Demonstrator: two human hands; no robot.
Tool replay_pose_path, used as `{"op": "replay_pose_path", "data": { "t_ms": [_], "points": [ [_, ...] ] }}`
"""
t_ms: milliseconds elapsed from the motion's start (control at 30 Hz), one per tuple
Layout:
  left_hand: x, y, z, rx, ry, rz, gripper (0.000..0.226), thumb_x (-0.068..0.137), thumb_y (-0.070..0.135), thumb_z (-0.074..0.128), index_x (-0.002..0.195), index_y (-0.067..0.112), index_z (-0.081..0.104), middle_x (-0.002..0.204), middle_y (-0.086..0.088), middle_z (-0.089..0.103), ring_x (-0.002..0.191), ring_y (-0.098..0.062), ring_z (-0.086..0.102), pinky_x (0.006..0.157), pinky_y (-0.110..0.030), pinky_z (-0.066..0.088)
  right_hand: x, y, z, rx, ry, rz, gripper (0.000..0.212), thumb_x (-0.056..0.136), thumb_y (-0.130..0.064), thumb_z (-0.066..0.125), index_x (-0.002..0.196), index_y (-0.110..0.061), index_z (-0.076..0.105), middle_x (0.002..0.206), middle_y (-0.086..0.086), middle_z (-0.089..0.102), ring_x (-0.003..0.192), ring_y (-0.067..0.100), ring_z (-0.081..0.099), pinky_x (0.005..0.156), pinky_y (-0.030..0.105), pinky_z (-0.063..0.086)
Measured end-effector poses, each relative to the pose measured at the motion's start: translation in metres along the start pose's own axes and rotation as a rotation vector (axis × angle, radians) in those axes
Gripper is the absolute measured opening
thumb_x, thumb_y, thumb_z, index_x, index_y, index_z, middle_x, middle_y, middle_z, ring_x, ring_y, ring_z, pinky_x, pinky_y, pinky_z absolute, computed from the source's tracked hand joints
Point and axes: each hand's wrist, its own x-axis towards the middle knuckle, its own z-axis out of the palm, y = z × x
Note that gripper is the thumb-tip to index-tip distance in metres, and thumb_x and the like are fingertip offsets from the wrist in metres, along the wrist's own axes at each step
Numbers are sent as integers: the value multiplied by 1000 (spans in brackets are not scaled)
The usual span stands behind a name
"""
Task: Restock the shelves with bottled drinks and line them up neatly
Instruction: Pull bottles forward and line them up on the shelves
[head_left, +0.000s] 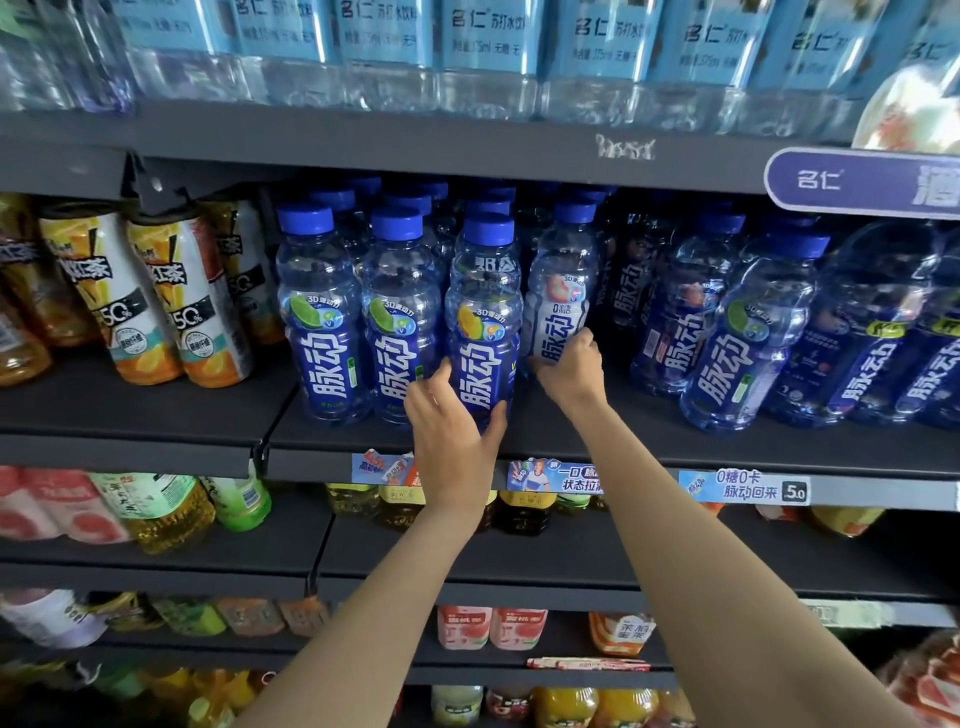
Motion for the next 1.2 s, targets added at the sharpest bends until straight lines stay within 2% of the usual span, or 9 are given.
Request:
{"op": "replay_pose_path", "data": {
  "t_ms": [100,233,367,533,600,700,900,1067,1200],
  "points": [
    [0,1,1,6,10,-4,61,78,25,71,126,1,40,121,-19,43,117,-30,41,87,-36,46,4,2,-8,0,-50,3,65,78,-22,73,125,4,36,126,20,47,114,33,49,89,37,44],
    [-1,0,1,7,-2,-4,61,80,27,69,127,2,39,122,-18,42,118,-29,40,86,-37,46,-1,9,-11,10,-24,1,64,74,-22,76,119,3,38,123,18,47,109,33,52,85,37,46],
    [0,-1,1,10,-9,-11,61,81,29,67,128,2,39,122,-17,41,117,-29,40,84,-38,47,-2,12,-14,-12,-5,15,65,74,-21,76,120,3,36,125,19,45,110,34,50,88,40,46],
    [0,-1,1,3,-9,-7,61,81,29,68,127,2,39,122,-18,42,118,-29,40,86,-39,47,10,17,-26,13,-45,73,74,72,-24,77,126,1,34,128,18,42,115,32,46,87,35,41],
    [0,-2,1,3,-6,-6,60,81,28,68,127,1,39,121,-18,42,117,-30,40,86,-40,47,13,21,-30,-13,-4,105,76,72,-26,78,127,1,33,131,19,41,116,35,45,91,39,41],
    [0,-1,2,8,-2,-8,60,81,28,69,126,0,40,120,-19,43,117,-31,41,85,-39,46,12,21,-32,-109,98,164,74,75,-30,75,126,2,32,136,19,38,116,39,48,87,43,43],
    [0,-1,1,14,0,-4,61,82,29,68,128,2,39,121,-17,42,116,-28,39,84,-34,44,16,19,-35,-271,213,202,73,77,-39,73,125,1,36,131,19,46,113,40,53,83,45,46],
    [0,1,1,29,15,-4,62,79,26,71,126,2,40,120,-17,43,116,-28,41,86,-35,47,26,17,-35,-155,137,213,80,75,-35,75,131,1,30,139,19,36,118,39,48,86,42,44],
    [1,3,2,45,11,-15,62,78,25,72,126,2,40,119,-18,44,115,-30,42,86,-37,47,32,17,-41,-129,-1,158,89,72,-36,77,135,3,29,134,19,43,119,35,46,91,41,45]
  ]
}}
